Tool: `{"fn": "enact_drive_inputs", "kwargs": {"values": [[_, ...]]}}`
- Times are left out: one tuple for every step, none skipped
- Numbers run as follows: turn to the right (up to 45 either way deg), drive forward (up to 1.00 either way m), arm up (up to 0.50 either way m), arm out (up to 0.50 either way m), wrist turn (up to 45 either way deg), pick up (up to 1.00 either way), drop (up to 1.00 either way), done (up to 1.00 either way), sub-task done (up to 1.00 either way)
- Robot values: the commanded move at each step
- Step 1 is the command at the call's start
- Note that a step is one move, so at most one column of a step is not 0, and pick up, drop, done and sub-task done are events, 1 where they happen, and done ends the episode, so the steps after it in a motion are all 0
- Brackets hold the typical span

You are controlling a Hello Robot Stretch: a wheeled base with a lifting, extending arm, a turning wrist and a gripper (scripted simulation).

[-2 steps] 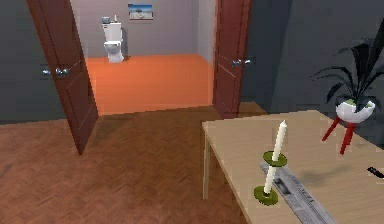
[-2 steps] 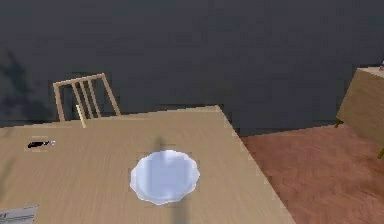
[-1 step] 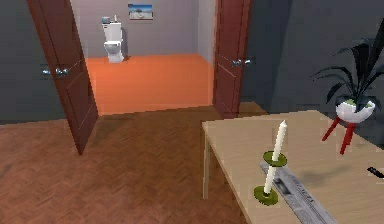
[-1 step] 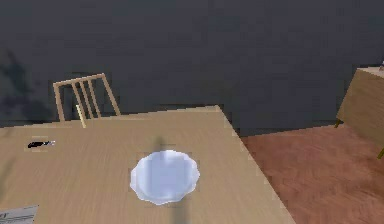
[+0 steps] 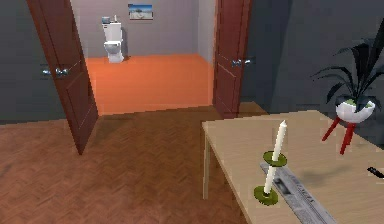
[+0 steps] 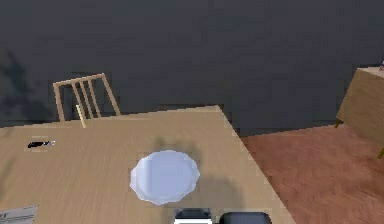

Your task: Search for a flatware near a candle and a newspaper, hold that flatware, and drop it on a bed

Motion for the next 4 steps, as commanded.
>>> {"fn": "enact_drive_inputs", "kwargs": {"values": [[0.0,0.0,0.0,0.22,0.0,0.0,0.0,0.0,0.0],[0.0,0.0,0.0,0.0,45.0,0.0,0.0,0.0,0.0],[0.0,0.0,0.0,0.0,45.0,0.0,0.0,0.0,0.0],[0.0,0.0,0.0,0.0,45.0,0.0,0.0,0.0,0.0]]}}
